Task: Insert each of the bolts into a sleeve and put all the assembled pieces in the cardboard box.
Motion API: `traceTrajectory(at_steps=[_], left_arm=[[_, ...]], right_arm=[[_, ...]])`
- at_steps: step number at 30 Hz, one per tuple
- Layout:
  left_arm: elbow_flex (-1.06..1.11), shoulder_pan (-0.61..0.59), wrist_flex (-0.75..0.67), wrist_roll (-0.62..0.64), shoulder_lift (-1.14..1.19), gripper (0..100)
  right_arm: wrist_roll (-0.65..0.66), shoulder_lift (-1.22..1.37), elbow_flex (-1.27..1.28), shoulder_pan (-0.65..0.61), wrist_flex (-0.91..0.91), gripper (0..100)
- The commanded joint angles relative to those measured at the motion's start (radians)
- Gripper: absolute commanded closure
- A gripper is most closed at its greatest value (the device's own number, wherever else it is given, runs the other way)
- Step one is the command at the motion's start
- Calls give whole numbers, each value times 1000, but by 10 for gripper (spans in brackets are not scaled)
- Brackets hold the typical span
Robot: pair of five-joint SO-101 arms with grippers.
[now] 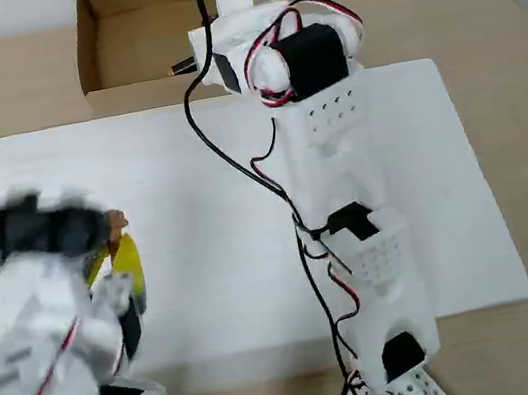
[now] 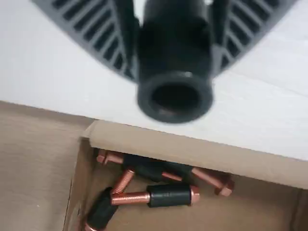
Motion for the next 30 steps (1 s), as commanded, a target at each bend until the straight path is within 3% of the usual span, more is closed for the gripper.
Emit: traceTrajectory(at_steps=[1, 3, 11, 17, 23, 30], left_arm=[[189, 8, -167, 5, -226, 993], [281, 6, -233, 5, -312, 994], [370, -71, -448, 25, -291, 994], [451, -173, -735, 264, -292, 994], [638, -184, -1054, 319, -292, 994], [697, -183, -1085, 313, -292, 994]], right_arm=[[21, -70, 4, 1, 15, 988], [17, -101, 70, 1, 15, 988], [-38, -326, 510, -1, 14, 988], [-49, -545, 829, -16, -52, 988], [-41, -785, 1279, -27, -358, 988], [34, -1081, 2005, -94, -968, 988]])
